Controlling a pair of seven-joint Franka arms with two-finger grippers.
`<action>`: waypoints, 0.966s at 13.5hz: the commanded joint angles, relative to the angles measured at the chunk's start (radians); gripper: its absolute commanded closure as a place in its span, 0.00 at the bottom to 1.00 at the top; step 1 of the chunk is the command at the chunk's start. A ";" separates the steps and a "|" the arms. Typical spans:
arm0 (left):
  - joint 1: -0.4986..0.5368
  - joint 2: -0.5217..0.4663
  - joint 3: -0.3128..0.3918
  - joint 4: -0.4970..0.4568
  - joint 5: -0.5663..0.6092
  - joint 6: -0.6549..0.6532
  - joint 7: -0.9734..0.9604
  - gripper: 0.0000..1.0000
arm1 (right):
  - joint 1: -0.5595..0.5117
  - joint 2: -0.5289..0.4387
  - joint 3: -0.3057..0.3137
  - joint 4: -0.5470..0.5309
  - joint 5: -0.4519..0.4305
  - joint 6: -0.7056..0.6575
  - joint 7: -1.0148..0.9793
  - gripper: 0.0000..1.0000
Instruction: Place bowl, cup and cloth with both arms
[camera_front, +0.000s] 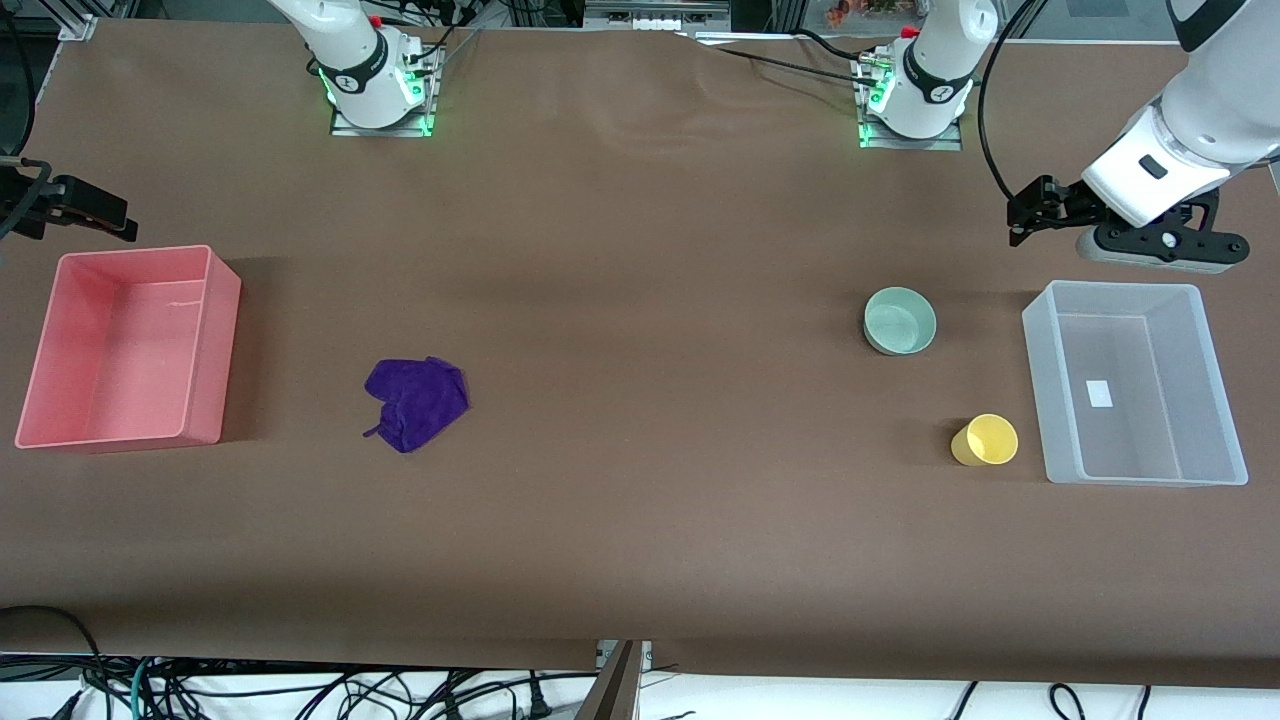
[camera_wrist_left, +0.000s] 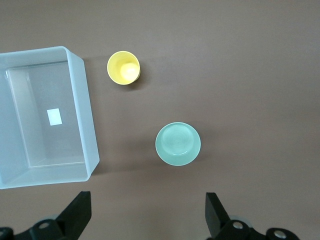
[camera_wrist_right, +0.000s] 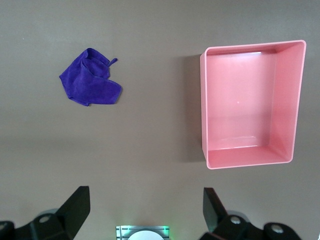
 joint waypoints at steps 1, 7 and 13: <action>0.028 0.036 0.004 0.028 -0.020 -0.005 0.015 0.00 | -0.006 -0.003 0.003 0.003 0.001 0.001 0.004 0.00; 0.034 0.044 0.001 0.033 -0.020 0.004 0.009 0.00 | -0.005 -0.003 0.003 0.003 -0.004 0.001 0.001 0.00; 0.034 0.070 -0.002 0.032 -0.020 0.001 0.022 0.00 | -0.006 -0.003 0.003 0.003 -0.004 0.001 -0.005 0.00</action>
